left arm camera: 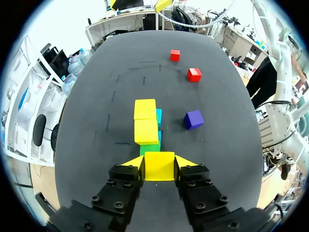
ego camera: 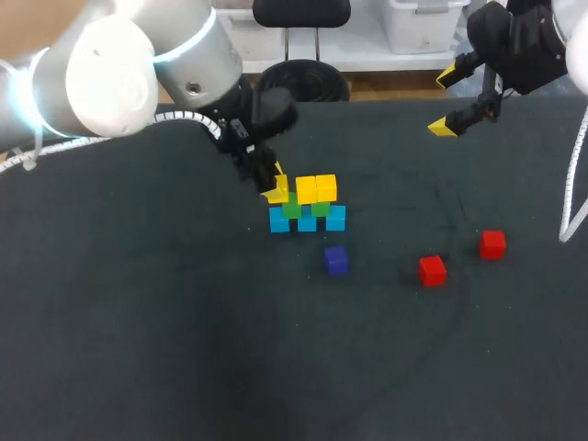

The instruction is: Place the blue cubes, place green cubes on the blue cubes, place the yellow cubes on the green cubes, then place the red cubes on the yellow cubes, and place purple cube on the red cubes.

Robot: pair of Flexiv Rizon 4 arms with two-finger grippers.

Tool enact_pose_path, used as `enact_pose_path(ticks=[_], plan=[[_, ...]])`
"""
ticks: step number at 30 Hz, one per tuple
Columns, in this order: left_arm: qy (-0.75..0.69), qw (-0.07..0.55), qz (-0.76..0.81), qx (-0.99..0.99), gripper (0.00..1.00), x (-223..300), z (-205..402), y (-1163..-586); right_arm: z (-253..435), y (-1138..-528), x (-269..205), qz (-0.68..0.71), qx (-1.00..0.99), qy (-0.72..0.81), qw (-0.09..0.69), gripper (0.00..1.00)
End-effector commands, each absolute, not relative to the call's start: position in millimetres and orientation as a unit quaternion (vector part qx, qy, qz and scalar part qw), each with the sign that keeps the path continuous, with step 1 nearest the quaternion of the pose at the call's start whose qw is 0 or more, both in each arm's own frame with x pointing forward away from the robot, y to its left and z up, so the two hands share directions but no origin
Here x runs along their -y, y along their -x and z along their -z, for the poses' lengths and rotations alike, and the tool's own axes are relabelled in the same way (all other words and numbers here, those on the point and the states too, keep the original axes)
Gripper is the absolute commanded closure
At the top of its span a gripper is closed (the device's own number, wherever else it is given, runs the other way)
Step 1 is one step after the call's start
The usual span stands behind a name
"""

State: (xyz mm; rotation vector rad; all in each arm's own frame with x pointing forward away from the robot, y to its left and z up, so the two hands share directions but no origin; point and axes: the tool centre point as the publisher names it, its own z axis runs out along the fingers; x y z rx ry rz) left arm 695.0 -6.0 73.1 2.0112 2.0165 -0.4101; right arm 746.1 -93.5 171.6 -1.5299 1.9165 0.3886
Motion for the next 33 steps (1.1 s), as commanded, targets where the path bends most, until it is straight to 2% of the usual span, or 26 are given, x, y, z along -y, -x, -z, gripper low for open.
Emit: enact_pose_path(ticks=[1, 33], plan=[[-0.694, 0.129, 0.143, -0.694, 1.00, 9.9, -71.5, -698.5, -171.0, -747.5, 93.3, -0.150, -0.730, 0.584, 0.324, 0.00], [-0.702, 0.116, 0.131, -0.691, 1.00, 13.1, -64.8, -705.9, -171.0, -747.5, 93.3, -0.150, -0.730, 0.584, 0.324, 0.00]])
